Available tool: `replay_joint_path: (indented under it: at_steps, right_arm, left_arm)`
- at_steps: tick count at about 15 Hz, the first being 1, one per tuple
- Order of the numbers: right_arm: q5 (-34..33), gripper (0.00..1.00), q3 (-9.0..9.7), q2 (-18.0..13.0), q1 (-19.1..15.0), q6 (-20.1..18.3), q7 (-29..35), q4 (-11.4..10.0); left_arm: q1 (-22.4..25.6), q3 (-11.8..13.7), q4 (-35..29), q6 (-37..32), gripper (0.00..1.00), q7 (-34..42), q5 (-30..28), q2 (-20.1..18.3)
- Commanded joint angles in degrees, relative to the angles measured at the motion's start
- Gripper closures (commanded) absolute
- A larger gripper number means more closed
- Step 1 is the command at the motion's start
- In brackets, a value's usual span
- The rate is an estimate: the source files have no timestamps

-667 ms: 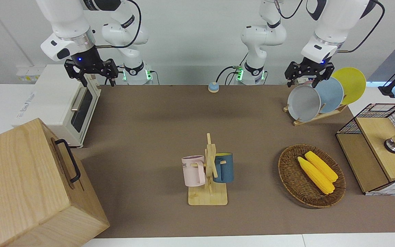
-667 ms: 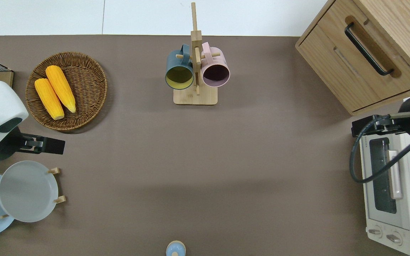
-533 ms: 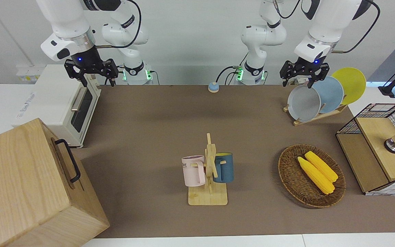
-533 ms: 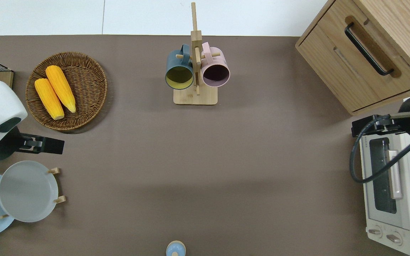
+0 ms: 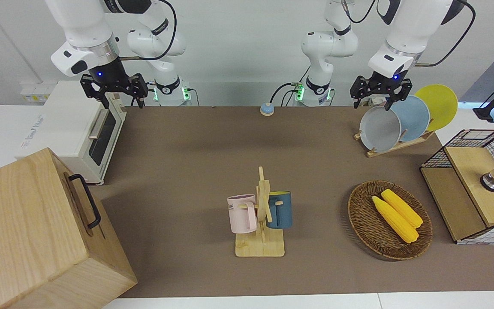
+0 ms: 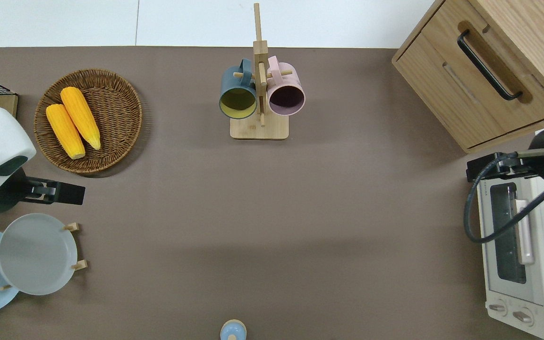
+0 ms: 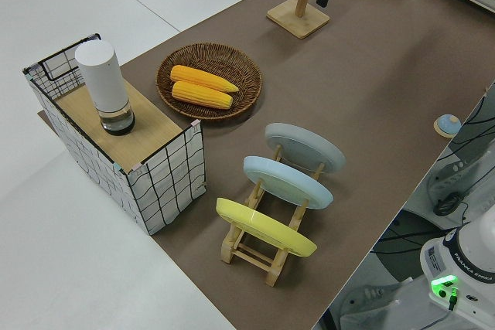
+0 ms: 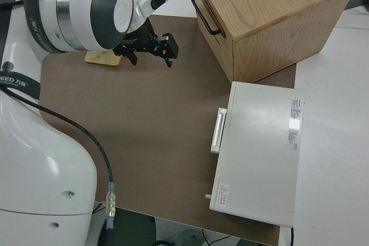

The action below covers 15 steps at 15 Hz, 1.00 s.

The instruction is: Pick gray plate from low plate rack and place it on table with left arm

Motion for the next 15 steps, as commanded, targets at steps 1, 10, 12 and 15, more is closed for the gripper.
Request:
replay_joint_path:
  at_steps: [1,10,12,15]
  right_arm:
    - [0.15,0.017,-0.34,0.02,0.42,-0.05,0.22,0.37]
    - [0.15,0.017,-0.34,0.02,0.42,-0.14,0.22,0.37]
    - [0.15,0.017,-0.34,0.02,0.42,-0.05,0.22,0.37]
    - [0.15,0.017,-0.34,0.02,0.42,-0.05,0.22,0.37]
  left_arm:
    - [-0.68,0.56,-0.06,-0.90,0.00,0.23,0.28,-0.19]
    - [0.20,1.44,-0.41,-2.91,0.00,0.76,0.98,-0.37]
    - [0.20,2.58,-0.41,-3.18,0.00,1.28,1.07,-0.37]
    - [0.38,2.85,-0.76,-3.71,0.00,3.56,4.22,-0.37]
